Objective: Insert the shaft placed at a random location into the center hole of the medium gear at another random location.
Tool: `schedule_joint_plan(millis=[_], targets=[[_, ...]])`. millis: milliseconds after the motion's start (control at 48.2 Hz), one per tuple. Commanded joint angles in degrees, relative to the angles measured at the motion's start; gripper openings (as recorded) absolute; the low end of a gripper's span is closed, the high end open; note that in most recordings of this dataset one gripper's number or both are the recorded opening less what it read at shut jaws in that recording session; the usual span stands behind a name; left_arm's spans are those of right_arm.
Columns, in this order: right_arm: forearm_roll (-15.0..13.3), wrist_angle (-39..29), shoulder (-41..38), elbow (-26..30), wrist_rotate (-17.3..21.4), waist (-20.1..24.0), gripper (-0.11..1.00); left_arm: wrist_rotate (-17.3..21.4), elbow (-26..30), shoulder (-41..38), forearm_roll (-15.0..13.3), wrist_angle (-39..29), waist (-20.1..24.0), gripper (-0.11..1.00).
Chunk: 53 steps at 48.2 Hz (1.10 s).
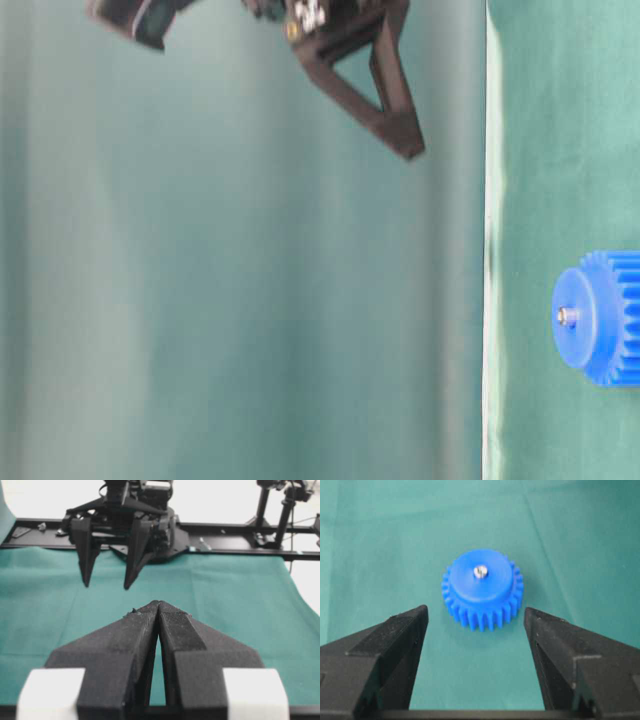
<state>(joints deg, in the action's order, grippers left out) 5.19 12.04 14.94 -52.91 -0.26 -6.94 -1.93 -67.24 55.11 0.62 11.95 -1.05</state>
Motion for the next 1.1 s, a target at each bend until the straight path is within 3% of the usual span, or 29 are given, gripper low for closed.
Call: schedule_joint_plan(millis=[0,332,581,1080], targets=[[0.18,0.18,2.64,-0.70,0.62,0.09,0.78,-0.09,1.32,-0.26,0.09,0.35,-0.09,0.00],[0.09,-0.53,3.60,-1.58,0.53,0.18,0.78,-0.09,1.32,-0.35,0.09,0.09,-0.09,0.00],[0.18,-5.80,4.66,-1.85,0.62,0.18,0.78,0.00,1.41,0.09,0.09,-0.35,0.00,0.00],[0.18,-7.91,17.40,-8.44,0.53,0.18,0.78,-0.09,1.41,0.53,0.09,-0.70,0.00,0.00]])
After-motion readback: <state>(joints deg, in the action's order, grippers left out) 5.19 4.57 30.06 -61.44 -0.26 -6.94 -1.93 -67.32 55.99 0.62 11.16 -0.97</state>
